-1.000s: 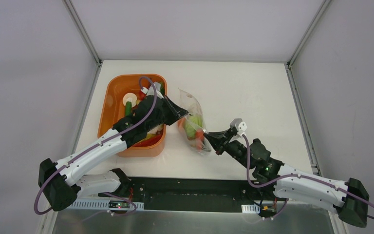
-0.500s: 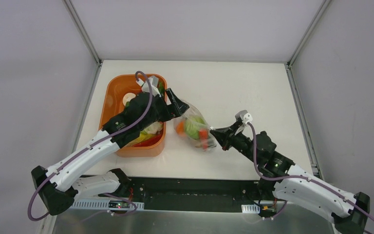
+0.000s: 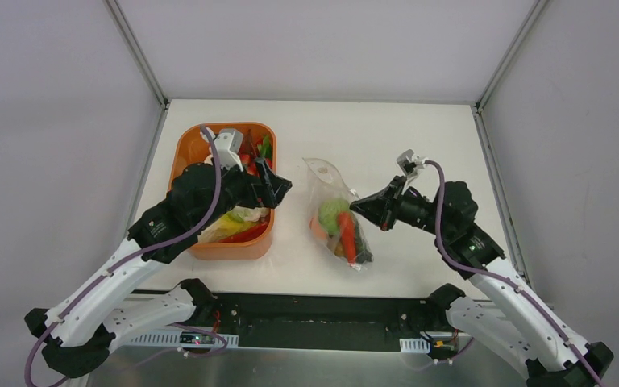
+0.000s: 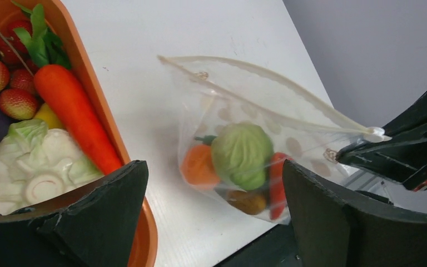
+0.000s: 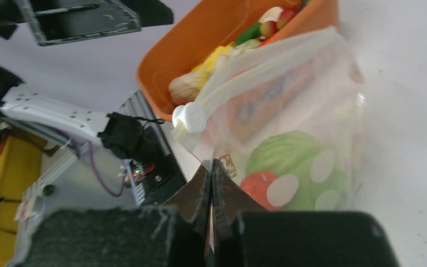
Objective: Place the food in the zip-top bag and seal the zipper
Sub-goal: Adjust the zipper food storage bag at the center of the board.
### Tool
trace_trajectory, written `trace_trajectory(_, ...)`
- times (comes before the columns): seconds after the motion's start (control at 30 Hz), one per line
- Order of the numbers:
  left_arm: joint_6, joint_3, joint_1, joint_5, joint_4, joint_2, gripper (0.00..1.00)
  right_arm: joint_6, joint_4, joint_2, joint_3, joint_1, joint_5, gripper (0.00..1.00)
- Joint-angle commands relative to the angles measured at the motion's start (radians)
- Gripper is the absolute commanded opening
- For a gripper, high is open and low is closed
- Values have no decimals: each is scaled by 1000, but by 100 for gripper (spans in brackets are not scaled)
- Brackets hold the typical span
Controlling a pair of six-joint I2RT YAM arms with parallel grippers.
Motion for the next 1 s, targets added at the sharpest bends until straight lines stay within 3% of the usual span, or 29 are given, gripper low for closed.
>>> trace_trajectory(0.0,99,27,-7,-32,-37,-57,93,58,43,25,122,-32,-320,0)
trace_trajectory(0.1,143,44,-7,-13,-56,-94,94,59,41,19,156,-41,-466,0)
trace_trajectory(0.23,206,69,-7,42,-77,-117,96,-28,-88,23,192,-50,-575,0)
trace_trajectory(0.43,260,82,-7,108,-75,-117,97,-106,-133,34,180,-58,-752,0)
trace_trajectory(0.5,267,82,-6,123,-72,-114,97,-154,-206,46,189,-67,-664,0)
trace_trajectory(0.7,301,69,-7,258,-24,-81,97,-253,-299,154,132,-88,-148,0)
trace_trajectory(0.97,395,95,-7,430,60,52,98,-305,-172,126,83,-88,-151,0)
